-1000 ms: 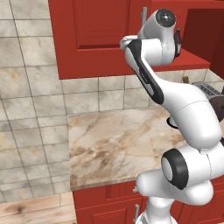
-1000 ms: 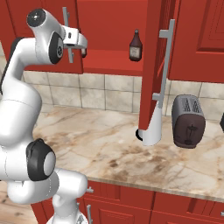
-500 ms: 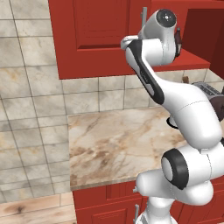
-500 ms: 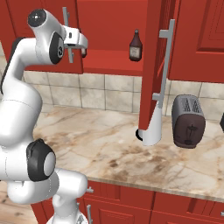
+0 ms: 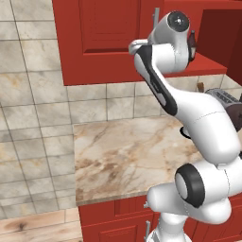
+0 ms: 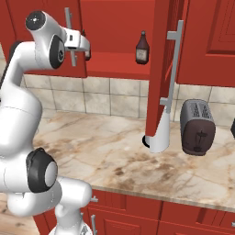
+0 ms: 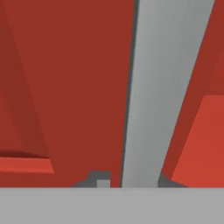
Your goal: Move the ketchup and ketchup from the cabinet to the dining counter.
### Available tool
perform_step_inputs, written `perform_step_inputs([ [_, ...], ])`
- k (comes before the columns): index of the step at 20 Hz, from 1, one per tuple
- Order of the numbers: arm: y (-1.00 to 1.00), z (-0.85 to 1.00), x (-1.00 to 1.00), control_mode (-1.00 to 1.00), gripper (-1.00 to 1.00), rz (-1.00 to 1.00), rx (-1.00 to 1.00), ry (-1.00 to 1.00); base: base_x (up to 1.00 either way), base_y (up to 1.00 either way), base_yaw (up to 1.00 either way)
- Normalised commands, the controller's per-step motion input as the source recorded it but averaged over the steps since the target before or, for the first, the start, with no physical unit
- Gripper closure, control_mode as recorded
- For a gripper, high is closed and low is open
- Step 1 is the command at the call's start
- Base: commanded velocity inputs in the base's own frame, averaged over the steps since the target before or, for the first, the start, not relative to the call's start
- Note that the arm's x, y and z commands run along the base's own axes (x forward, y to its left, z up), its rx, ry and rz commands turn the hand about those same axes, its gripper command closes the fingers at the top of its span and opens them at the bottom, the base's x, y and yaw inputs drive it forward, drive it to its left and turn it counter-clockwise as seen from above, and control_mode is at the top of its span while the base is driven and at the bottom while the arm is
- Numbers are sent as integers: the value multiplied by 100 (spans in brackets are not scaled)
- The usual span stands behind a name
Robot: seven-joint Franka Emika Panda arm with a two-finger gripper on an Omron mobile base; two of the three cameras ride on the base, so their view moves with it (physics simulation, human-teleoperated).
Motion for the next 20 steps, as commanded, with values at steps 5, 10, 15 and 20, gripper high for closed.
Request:
perform_step_inputs([
  [5,37,0,-22,-100,100,2,0,-6,0,0,0],
  [10,33,1,-30,-100,100,2,0,0,0,0,0],
  [15,35,9,-40,-100,100,3,0,0,0,0,0],
  [20,35,12,-45,-100,100,6,0,0,0,0,0],
])
